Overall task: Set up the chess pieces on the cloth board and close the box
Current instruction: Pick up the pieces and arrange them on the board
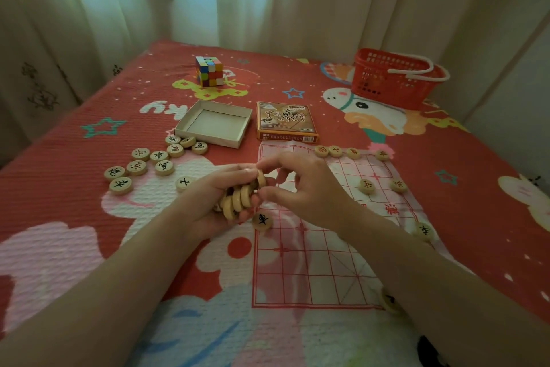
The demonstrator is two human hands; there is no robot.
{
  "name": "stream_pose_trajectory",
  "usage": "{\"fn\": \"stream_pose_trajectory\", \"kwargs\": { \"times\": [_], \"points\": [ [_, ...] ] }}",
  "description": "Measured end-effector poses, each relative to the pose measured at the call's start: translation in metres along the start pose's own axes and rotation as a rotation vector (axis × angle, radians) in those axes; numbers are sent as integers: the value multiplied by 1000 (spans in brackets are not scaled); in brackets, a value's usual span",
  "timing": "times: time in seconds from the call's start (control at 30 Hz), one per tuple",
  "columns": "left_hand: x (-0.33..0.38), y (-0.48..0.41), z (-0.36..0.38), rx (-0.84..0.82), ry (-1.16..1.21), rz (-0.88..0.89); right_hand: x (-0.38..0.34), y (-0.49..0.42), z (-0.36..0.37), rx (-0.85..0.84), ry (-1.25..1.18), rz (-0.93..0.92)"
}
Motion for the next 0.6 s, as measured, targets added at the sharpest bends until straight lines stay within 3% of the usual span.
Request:
{"fn": "stream_pose_trajectory", "kwargs": {
  "times": [0.17,0.3,0.43,0.6],
  "points": [
    [0,-1,1,33,-28,27,3,1,-3,-7,-22,69],
    [4,-2,-2,113,-47,32,9,3,4,-211,103,143],
    [5,-3,-7,197,-25,11,9,7,14,-354,229,93],
    [6,-4,-11,243,15,7,3,11,16,-348,224,48]
  ]
}}
Point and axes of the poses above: each hand's wrist, its own y-axis away from the middle knuckle, its own z-axis out of the palm, x = y × z, the point moved 2 cm from there along -y, towards the middle knuckle, and after that the axes turned 2 degrees about x, right-handed, at the moved point
